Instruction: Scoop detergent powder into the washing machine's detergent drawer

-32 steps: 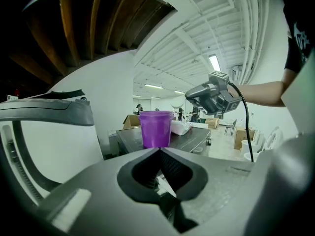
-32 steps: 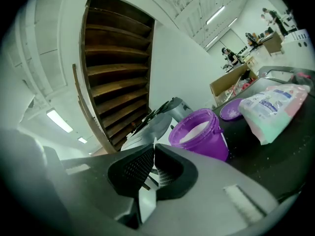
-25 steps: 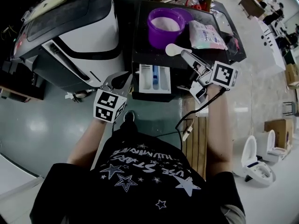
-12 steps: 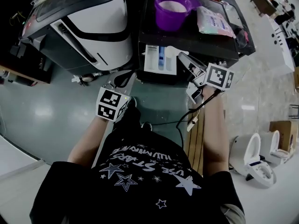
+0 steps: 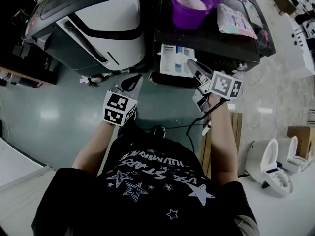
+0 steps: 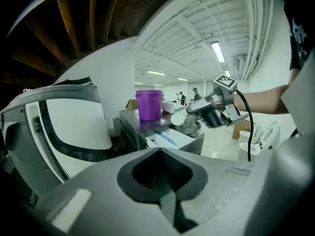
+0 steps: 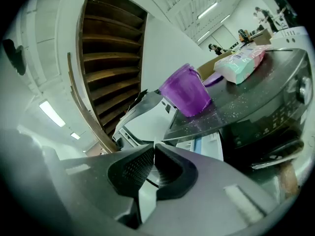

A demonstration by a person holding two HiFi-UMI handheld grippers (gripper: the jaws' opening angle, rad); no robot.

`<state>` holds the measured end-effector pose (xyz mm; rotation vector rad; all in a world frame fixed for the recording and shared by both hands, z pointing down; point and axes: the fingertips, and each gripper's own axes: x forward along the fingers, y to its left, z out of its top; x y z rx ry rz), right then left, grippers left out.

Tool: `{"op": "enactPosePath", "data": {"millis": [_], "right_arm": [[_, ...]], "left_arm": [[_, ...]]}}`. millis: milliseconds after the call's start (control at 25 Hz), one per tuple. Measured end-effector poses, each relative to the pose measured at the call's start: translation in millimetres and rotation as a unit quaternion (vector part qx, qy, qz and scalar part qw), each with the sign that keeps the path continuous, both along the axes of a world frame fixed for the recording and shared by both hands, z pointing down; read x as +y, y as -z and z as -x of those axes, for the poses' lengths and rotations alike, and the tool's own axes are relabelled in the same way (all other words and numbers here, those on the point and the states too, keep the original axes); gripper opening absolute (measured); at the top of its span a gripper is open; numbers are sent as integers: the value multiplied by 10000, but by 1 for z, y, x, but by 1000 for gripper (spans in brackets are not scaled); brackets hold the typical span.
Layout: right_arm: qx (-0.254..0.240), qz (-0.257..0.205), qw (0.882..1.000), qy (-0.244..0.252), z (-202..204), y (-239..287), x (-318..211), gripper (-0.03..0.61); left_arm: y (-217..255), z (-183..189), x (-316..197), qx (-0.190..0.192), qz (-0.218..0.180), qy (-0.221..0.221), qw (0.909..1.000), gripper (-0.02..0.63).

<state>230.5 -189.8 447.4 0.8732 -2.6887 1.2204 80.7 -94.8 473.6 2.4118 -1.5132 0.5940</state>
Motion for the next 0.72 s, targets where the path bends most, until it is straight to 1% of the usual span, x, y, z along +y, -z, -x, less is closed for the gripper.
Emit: {"op": "enactPosePath", "data": {"millis": [240,400,560,720], "right_arm": [[426,-59,9987,-258,17,-19,-8,34],[866,-221,9950,-436,26,-33,-13,34],[1314,-515,9884,-558,35,-39,-16,34],[1843,-795,9775,-649,40,-44,-18,34]], "left_arm": [[-4,14,-14,51,86,-325,9994,2],[-8,24,-21,84,161,-552,9983,2],[-11,35,-28,94,215,-768,9968,2],[-15,44,-33,132,266,-974,9948,2]]}}
